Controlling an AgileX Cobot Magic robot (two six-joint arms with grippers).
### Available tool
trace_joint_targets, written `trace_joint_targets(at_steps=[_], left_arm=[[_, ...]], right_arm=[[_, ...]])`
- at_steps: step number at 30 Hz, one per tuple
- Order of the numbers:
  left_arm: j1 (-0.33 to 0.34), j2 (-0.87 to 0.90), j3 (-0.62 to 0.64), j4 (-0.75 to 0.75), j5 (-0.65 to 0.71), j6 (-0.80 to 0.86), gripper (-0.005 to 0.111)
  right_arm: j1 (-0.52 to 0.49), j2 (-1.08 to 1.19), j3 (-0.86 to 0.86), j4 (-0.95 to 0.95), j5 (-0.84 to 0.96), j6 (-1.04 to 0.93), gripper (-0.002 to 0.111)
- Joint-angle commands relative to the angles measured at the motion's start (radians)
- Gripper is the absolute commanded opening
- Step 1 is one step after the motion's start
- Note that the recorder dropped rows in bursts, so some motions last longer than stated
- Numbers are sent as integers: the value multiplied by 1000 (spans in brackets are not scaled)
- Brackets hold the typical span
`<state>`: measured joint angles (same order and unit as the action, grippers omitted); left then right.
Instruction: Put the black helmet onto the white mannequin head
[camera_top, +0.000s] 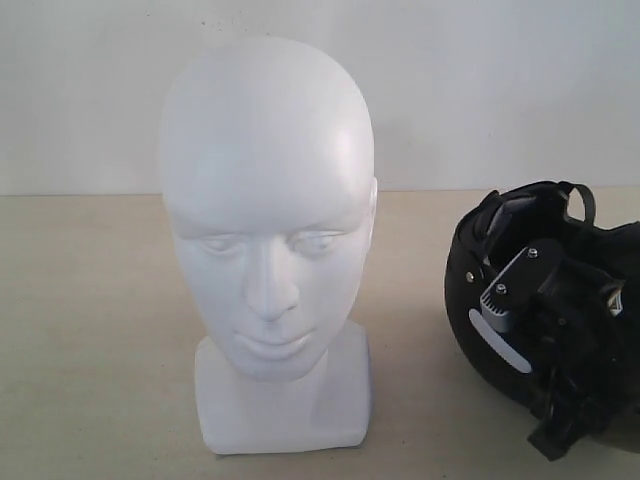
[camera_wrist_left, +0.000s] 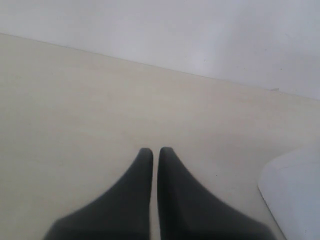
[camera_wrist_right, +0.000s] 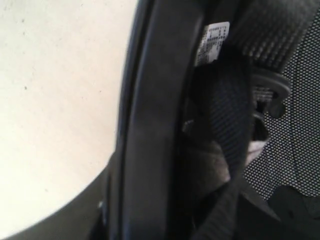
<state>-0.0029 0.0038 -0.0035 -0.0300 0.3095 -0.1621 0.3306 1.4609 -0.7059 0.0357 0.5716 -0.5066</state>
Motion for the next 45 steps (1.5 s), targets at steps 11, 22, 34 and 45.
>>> trace_joint_targets(at_steps=[11,22,34,45], left_arm=[[2,-4,4,-6,-3,6,4],[2,-4,4,-6,-3,6,4],[2,-4,4,-6,-3,6,4],[2,-4,4,-6,-3,6,4]], right_arm=[[-25,-149,5,387,16,64,0],[-112,-206,-58,652,53,45,0],[-112,-300,-283,697,105,125,0],[-112,-302,-436,635,-131,449,0]])
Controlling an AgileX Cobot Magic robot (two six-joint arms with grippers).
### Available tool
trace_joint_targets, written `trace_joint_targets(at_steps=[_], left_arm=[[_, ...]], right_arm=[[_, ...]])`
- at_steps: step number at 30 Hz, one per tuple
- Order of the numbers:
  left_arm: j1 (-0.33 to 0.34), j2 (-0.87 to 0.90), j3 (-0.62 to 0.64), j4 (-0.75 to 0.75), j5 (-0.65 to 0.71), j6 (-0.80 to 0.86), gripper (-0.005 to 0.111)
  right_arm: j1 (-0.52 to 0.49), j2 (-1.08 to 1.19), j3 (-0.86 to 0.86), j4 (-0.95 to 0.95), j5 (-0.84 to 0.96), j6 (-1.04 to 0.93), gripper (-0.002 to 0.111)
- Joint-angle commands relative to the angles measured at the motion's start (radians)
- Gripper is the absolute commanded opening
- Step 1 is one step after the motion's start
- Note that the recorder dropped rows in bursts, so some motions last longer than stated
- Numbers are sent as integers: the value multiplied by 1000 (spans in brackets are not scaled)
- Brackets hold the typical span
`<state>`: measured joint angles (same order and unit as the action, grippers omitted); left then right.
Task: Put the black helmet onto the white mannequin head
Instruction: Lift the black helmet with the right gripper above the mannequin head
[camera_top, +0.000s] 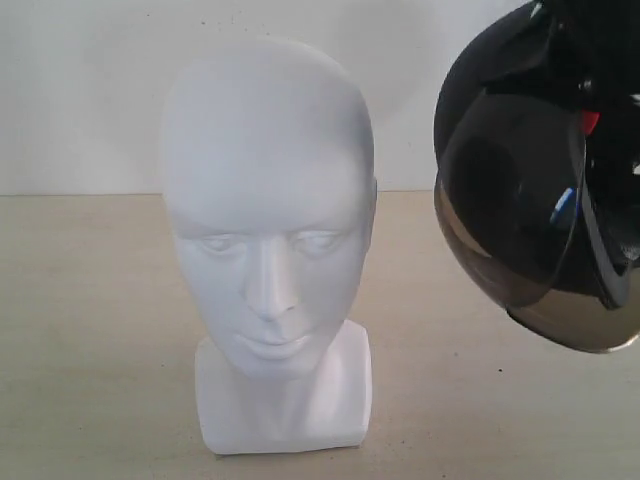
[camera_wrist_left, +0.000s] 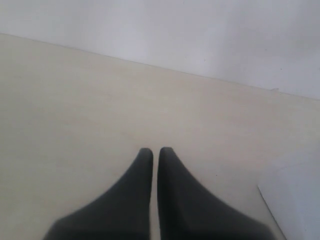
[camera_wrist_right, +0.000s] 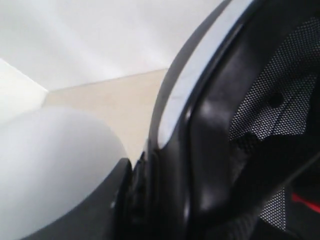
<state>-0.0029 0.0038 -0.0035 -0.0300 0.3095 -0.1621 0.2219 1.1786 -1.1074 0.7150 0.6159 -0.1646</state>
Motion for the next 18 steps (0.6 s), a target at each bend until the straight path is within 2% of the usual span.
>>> trace_joint_targets(at_steps=[1,5,8,12,13,14,15,18], left_arm=[[2,-4,4,-6,-3,6,4],[2,-4,4,-6,-3,6,4],[2,-4,4,-6,-3,6,4],[2,-4,4,-6,-3,6,4],[2,-4,4,-6,-3,6,4],[2,-4,4,-6,-3,6,4],[2,-4,4,-6,-3,6,4],[2,-4,4,-6,-3,6,4]], right_arm=[[-4,-20,-35,-68,-210,157,0],[9,-20,-35,-157,-404,386,0],[52,-20,-32,-250,-602,693,0],[66,-14,-32,-539,-739,1117,0],[66,-9,-32,-715,-802,1359,0],[66,-3,-32,-804,-831,1456,0],[66,9,-32,-936,-906,1654,0],[66,30,-30,-965,-969,1770,0]])
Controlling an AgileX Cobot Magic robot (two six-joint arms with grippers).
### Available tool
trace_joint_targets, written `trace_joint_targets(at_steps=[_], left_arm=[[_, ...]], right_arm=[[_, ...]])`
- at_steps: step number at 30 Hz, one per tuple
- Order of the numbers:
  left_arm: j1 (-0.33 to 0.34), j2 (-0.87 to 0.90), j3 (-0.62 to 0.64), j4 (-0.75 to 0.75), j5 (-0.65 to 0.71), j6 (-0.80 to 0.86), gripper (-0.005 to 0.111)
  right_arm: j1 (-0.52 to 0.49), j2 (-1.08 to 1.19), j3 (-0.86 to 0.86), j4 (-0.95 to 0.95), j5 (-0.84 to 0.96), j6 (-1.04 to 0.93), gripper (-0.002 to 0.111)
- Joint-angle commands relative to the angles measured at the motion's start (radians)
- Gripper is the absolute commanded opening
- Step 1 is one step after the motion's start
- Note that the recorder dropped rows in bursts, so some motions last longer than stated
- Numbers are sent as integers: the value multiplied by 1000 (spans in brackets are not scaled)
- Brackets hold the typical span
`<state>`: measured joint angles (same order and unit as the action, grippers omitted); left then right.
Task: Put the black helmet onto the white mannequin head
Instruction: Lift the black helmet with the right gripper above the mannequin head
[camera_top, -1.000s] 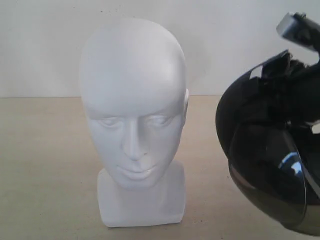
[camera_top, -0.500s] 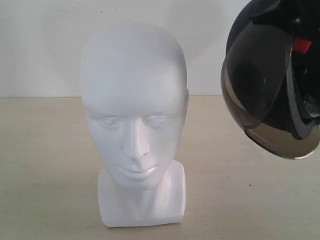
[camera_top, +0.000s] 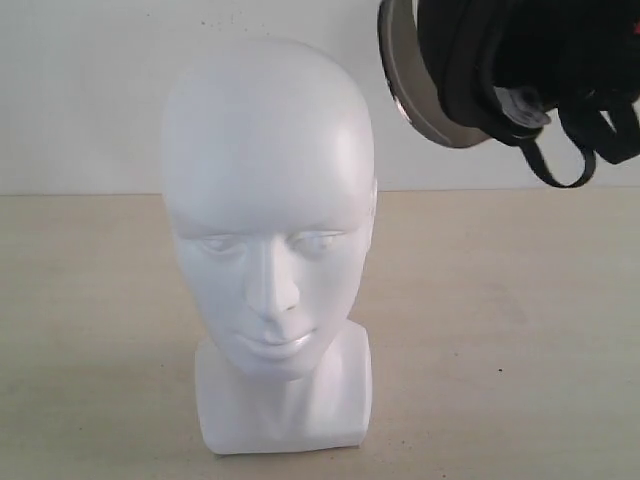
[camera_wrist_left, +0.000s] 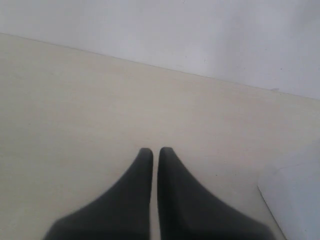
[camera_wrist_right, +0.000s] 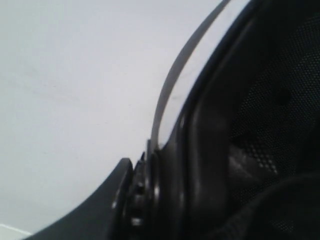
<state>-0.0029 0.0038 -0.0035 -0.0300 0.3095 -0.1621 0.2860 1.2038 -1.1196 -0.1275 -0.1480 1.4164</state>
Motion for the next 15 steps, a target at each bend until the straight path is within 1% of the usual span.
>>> trace_joint_targets(at_steps=[1,5,9,15], left_arm=[[2,-4,4,-6,-3,6,4],[2,-4,4,-6,-3,6,4],[2,-4,4,-6,-3,6,4],[2,-4,4,-6,-3,6,4]], right_arm=[[2,6,-18,-123,-234,198,0],[2,26,-18,-121,-364,221,0],[2,64,-18,-125,-488,375,0],[2,146,-18,-127,-748,516,0]])
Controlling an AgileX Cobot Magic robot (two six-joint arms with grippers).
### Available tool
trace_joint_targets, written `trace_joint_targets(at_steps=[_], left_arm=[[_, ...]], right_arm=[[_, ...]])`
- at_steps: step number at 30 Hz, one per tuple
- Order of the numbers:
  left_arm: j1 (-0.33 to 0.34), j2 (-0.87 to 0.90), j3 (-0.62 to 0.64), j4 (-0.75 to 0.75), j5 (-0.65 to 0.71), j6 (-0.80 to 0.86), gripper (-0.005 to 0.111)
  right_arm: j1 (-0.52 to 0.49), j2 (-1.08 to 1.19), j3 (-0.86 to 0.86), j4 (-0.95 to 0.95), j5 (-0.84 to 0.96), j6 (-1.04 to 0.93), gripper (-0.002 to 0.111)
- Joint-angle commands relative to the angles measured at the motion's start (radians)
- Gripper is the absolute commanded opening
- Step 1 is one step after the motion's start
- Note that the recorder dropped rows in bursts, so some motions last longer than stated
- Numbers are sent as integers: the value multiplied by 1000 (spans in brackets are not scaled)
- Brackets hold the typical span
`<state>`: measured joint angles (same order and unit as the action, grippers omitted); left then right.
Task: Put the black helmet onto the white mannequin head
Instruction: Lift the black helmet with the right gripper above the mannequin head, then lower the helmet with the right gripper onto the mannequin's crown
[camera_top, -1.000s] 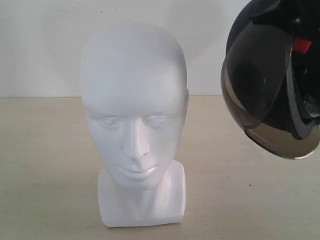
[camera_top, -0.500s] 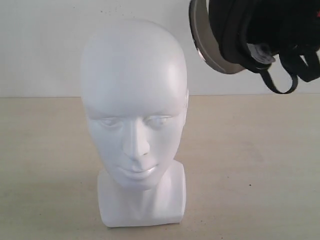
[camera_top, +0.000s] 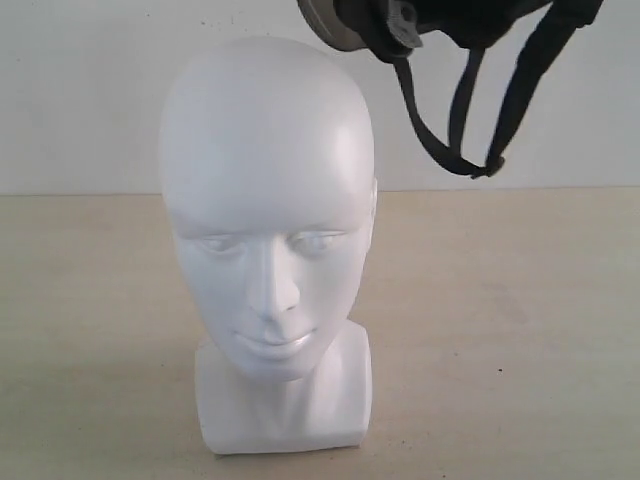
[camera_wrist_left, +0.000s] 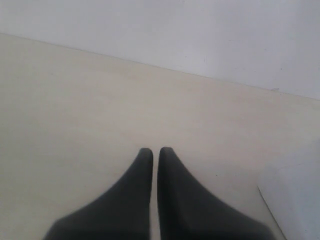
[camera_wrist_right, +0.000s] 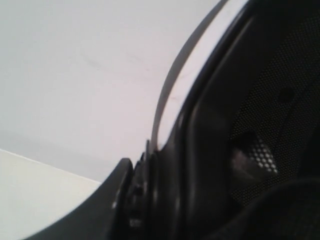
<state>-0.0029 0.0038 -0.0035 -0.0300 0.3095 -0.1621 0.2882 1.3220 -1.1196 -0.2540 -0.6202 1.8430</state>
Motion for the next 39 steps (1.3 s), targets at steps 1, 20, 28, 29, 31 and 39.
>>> trace_joint_targets(at_steps=[1,20,28,29,31,39], left_arm=[[2,-4,4,-6,-3,6,4],[2,-4,4,-6,-3,6,4],[2,-4,4,-6,-3,6,4],[2,-4,4,-6,-3,6,4],[2,-4,4,-6,-3,6,4],[2,-4,4,-6,-3,6,4]], right_arm=[[-1,39,-18,0,-308,107,0],[3,155,-20,-55,-571,227,0],[62,216,-57,-44,-567,224,0],[72,228,-72,-50,-567,224,0],[94,249,-92,-56,-564,224,0],[184,260,-100,-36,-529,189,0]])
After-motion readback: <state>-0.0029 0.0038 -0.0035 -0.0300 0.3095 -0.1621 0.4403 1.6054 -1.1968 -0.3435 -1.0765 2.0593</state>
